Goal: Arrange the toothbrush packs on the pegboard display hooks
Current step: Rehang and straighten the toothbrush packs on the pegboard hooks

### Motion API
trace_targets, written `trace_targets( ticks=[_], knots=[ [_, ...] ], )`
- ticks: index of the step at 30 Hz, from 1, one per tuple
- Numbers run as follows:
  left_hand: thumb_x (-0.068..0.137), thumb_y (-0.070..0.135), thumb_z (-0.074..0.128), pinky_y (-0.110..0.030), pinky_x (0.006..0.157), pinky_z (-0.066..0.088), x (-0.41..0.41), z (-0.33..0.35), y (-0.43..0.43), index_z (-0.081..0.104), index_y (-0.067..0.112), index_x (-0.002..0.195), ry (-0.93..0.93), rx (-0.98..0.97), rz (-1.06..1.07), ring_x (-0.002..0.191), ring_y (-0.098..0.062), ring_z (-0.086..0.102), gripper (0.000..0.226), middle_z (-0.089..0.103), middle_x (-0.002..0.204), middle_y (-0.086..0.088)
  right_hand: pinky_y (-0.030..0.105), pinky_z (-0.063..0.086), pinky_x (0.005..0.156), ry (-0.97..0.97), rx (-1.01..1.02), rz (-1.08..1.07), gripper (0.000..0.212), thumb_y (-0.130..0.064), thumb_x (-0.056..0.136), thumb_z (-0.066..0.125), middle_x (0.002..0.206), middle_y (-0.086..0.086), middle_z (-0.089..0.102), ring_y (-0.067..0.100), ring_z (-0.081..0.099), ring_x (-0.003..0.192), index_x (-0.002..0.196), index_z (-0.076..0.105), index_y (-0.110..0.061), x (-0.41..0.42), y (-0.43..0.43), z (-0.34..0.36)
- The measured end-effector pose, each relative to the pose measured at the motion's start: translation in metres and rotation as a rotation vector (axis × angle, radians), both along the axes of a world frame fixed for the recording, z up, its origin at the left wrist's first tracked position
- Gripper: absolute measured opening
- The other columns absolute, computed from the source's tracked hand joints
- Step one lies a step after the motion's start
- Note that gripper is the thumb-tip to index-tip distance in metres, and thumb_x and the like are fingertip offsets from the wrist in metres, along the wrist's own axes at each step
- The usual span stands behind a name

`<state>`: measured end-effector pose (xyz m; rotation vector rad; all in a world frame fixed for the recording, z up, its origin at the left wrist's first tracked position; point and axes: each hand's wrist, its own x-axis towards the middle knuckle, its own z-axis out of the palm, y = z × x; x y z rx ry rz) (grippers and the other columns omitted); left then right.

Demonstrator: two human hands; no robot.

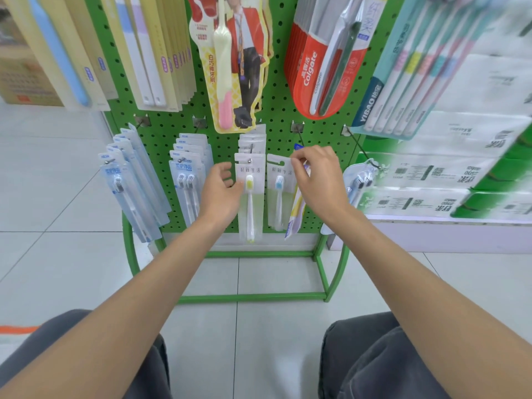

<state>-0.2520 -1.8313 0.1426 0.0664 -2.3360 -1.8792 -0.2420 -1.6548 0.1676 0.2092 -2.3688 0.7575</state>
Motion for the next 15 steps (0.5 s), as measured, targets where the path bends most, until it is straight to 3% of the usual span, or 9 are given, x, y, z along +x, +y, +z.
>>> trace_targets(
  ticks=[4,9,12,15],
  knots=[
    [0.094,0.009,0.058,-0.017,0.076,0.043,0.014,-0.005,0.004,0.053,0.017,0.115,0.016,-0.094,-0.046,0.098,-0.014,0.054,0.023,0.055,0.111,0.001,0.022,0.034,0.074,-0.096,-0.023,0.092,0.015,-0.010,0.098,0.052,0.089,-0.002,0.058,0.012,0.047,0.082,0.096,0.067,-0.008,0.017,0.005,-0.002],
    [0.095,0.020,0.063,-0.024,0.076,0.048,0.027,-0.009,0.017,0.056,0.025,0.119,0.021,-0.167,-0.261,0.091,-0.012,0.060,0.026,0.059,0.116,0.010,0.021,0.039,0.064,-0.208,-0.211,0.146,0.013,-0.011,0.098,0.052,0.085,-0.003,0.060,0.013,0.055,0.072,0.093,0.063,-0.015,0.026,0.003,-0.004],
    [0.097,0.014,0.059,-0.016,0.060,0.044,0.028,-0.012,0.018,0.063,0.020,0.101,0.026,-0.172,-0.291,0.068,-0.008,0.059,0.009,0.065,0.099,0.004,0.016,0.043,0.057,-0.245,-0.336,0.154,0.014,-0.011,0.098,0.052,0.080,0.000,0.061,0.018,0.061,0.070,0.088,0.061,-0.016,0.028,0.002,-0.004],
    [0.097,0.014,0.058,-0.024,0.062,0.045,0.026,-0.013,0.016,0.066,0.011,0.094,0.036,-0.176,-0.285,0.058,-0.004,0.057,0.009,0.063,0.084,0.003,0.022,0.043,0.058,-0.251,-0.406,0.186,0.013,-0.019,0.094,0.060,0.074,-0.002,0.061,0.016,0.057,0.064,0.082,0.061,-0.019,0.030,-0.001,-0.002]
  ],
)
